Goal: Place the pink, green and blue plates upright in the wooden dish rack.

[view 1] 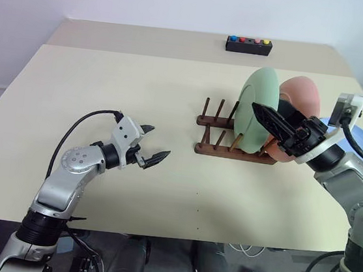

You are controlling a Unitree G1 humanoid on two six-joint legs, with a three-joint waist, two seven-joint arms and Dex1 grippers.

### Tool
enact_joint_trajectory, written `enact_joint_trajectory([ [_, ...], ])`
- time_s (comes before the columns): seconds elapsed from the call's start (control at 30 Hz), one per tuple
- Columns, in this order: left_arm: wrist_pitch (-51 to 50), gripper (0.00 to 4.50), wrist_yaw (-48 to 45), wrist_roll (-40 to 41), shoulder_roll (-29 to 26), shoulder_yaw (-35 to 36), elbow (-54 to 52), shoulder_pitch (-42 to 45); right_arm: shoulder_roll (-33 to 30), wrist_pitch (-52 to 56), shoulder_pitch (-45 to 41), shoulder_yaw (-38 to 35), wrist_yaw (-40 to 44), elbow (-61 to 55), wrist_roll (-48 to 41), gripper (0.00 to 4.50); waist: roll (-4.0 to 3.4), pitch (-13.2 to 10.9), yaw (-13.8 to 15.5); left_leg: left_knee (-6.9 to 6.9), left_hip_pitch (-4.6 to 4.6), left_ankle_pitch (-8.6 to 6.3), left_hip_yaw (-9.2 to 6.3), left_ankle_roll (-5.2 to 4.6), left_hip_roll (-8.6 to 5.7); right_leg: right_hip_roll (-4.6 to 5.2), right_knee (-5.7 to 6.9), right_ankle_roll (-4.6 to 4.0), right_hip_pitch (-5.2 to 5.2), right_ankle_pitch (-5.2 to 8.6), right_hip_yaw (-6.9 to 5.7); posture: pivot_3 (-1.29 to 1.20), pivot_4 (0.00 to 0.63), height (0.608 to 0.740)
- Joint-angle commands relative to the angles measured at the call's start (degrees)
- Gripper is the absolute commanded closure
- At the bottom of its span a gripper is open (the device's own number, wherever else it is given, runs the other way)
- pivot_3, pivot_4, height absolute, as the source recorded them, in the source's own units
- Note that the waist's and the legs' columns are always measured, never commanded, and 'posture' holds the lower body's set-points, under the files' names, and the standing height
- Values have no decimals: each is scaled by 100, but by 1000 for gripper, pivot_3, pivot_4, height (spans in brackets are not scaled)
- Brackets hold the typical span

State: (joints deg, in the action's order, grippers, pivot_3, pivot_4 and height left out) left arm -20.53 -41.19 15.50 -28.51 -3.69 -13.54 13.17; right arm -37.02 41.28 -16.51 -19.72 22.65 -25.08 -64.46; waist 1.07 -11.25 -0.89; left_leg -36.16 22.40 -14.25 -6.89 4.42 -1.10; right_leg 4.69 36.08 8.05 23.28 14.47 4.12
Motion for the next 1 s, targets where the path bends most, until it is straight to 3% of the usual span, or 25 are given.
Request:
enact_joint_trajectory([
  [0.03,141,0,-33,3,1,27,-57,54,-249,-138,-129,-73,173,-311,235,633,0,0,1,0,0,0,0,0,0,0,0,0,0,0,0,0,150,740],
  [0.3,160,0,-37,-8,29,-1,-17,64,-1060,-566,-29,-129,833,-475,1404,633,-4,-2,8,0,1,0,2,0,0,0,-3,1,0,0,0,0,150,740],
  [0.57,197,0,-69,-28,70,-37,55,98,-1549,-1066,-52,-1192,1378,159,1834,633,-2,-2,16,-2,2,0,3,0,0,1,-5,1,-2,0,0,0,150,740],
  [0.83,278,0,-113,-56,106,-83,205,168,-1829,-1823,1071,-2208,2031,1873,2993,633,-2,-1,18,-2,0,-2,5,-3,-1,1,-9,1,-7,0,1,0,150,740],
  [1.0,309,0,-155,-78,109,-106,294,238,-1868,-2597,1984,-1589,2179,2323,4226,633,-19,4,-27,1,-9,-2,13,-3,0,0,-5,2,-7,1,8,0,150,740],
])
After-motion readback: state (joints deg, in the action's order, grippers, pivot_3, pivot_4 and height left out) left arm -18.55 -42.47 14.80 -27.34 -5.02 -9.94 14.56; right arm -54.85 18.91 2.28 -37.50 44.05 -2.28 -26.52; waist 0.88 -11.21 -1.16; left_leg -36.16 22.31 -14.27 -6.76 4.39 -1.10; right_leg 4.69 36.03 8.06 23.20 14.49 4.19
